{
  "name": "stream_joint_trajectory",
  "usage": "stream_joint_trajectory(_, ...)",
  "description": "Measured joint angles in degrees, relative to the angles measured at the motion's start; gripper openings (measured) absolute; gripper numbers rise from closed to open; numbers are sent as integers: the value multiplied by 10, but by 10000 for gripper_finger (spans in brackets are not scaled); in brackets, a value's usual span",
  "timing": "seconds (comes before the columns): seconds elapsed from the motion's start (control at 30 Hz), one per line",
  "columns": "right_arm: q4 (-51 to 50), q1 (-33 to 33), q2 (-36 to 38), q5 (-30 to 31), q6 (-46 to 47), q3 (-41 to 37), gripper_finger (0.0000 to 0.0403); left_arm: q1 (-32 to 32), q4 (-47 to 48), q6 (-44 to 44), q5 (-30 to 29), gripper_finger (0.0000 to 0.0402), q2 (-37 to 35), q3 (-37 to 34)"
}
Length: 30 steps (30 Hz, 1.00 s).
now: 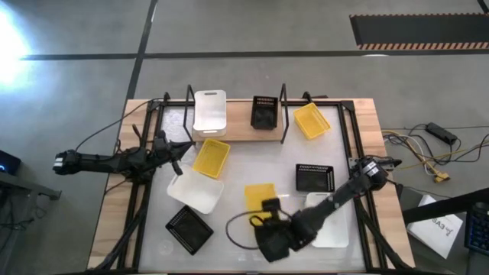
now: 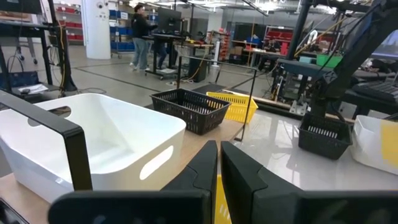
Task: Stack baskets on shelf by color
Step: Put the bottom yellow bin on the shelf
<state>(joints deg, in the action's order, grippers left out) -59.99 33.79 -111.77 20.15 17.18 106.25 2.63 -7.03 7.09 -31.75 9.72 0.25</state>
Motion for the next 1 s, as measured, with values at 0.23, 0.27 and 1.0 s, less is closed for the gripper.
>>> stream_joint_trajectory(0.23,4,-125,0,14,-219,98,8,0,0,0,0,4,0,0)
stream_joint_trajectory(0.27,5,-149,0,14,-244,106,8,0,0,0,0,4,0,0)
stream_joint_trajectory(1.0,206,-542,2,-228,-337,40,8,0,0,0,0,4,0,0)
